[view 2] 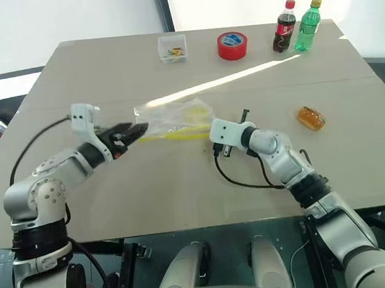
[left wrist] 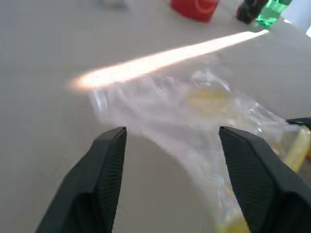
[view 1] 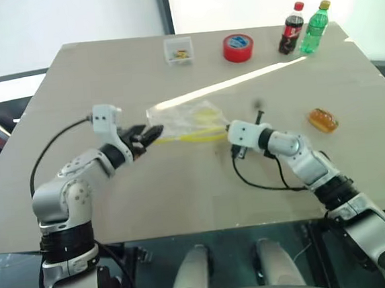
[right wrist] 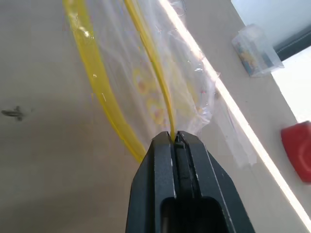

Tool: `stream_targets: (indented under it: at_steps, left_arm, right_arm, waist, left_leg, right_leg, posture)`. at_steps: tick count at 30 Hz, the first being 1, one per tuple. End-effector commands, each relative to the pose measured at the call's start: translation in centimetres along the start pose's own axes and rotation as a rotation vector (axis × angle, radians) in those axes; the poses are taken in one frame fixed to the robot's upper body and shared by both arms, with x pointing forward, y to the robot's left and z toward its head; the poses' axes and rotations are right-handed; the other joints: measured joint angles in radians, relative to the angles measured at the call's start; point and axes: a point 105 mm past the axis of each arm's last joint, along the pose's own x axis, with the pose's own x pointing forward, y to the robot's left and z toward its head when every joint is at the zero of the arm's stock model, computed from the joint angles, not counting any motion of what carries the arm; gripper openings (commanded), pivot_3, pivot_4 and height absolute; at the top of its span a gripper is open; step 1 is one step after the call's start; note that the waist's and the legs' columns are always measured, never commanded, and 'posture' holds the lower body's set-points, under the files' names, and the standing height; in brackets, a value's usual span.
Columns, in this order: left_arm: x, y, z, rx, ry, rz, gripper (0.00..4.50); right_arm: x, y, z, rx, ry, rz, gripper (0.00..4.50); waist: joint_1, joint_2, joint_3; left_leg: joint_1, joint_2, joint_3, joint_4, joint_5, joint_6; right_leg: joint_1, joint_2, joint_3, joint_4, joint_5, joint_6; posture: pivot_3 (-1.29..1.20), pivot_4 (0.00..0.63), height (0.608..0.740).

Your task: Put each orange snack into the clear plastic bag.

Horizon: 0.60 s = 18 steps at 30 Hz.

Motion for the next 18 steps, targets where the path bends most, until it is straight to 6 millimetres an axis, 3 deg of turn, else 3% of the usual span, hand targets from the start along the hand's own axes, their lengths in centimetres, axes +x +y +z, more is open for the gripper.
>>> stream_targets:
  at_steps: [1, 2, 3, 6, 9, 14, 18]
  left_arm:
    - [-0.1, -2.1, 3.5, 0.597, -0.146, -0.027, 2.98]
    - [0.0, -2.9, 2.9, 0.786, -0.135, -0.063, 2.98]
    - [0.0, -3.6, 2.3, 0.87, -0.14, -0.102, 2.98]
    - [-0.2, -5.3, 1.4, 0.839, -0.18, -0.169, 2.98]
    - [-0.8, -6.8, -0.8, 0.971, -0.124, -0.284, 2.98]
    - [-1.3, -6.6, -4.1, 1.035, -0.021, -0.319, 2.98]
    - [-1.0, -6.2, -4.1, 1.054, -0.027, -0.295, 2.98]
  right_arm:
    - [0.1, -2.7, 0.4, -0.062, 0.003, -0.083, 0.0]
    - [0.2, -2.9, 0.3, -0.08, 0.008, -0.084, 0.0]
    - [0.3, -3.0, 0.2, -0.09, 0.011, -0.083, 0.0]
    - [0.6, -3.2, 0.2, -0.095, 0.011, -0.082, 0.0]
    - [0.8, -3.4, 0.3, -0.1, 0.008, -0.083, 0.0]
    - [1.2, -3.4, 0.6, -0.099, 0.003, -0.087, 0.0]
    - [1.2, -3.3, 0.7, -0.1, 0.001, -0.084, 0.0]
  waist:
    - [0.0, 0.0, 0.0]
    - [-0.001, 0.0, 0.0]
    - [-0.001, 0.0, 0.0]
    - [0.001, 0.001, -0.001]
    - [-0.002, 0.001, 0.0]
    - [-0.006, 0.001, 0.0]
    - [-0.004, 0.001, 0.0]
  left_leg:
    - [0.0, 0.0, 0.0, -0.001, 0.0, 0.0]
    - [0.0, 0.0, 0.001, -0.002, 0.001, -0.002]
    - [0.0, 0.0, 0.004, -0.003, 0.002, -0.004]
    - [0.001, 0.0, 0.007, -0.008, 0.001, -0.001]
    - [-0.004, 0.0, 0.007, -0.008, 0.0, 0.0]
    - [-0.004, 0.001, 0.007, -0.008, 0.0, 0.001]
    - [-0.003, 0.001, 0.007, -0.006, 0.0, 0.001]
  right_leg:
    - [-0.001, 0.0, 0.0, 0.0, 0.0, 0.0]
    - [-0.001, 0.0, 0.001, 0.0, 0.0, 0.0]
    - [-0.002, 0.0, 0.001, 0.0, 0.0, 0.0]
    - [-0.003, -0.001, 0.004, -0.003, 0.0, -0.001]
    - [-0.009, 0.0, 0.005, -0.002, 0.0, 0.0]
    - [-0.01, 0.0, 0.005, 0.001, 0.0, -0.001]
    - [-0.008, 0.001, 0.005, 0.003, 0.0, -0.001]
  posture:
    - [0.0, 0.15, 0.74]
    - [0.0, 0.15, 0.74]
    - [0.0, 0.15, 0.74]
    - [0.0, 0.15, 0.74]
    - [0.0, 0.15, 0.74]
    - [0.0, 0.15, 0.74]
    - [0.0, 0.15, 0.74]
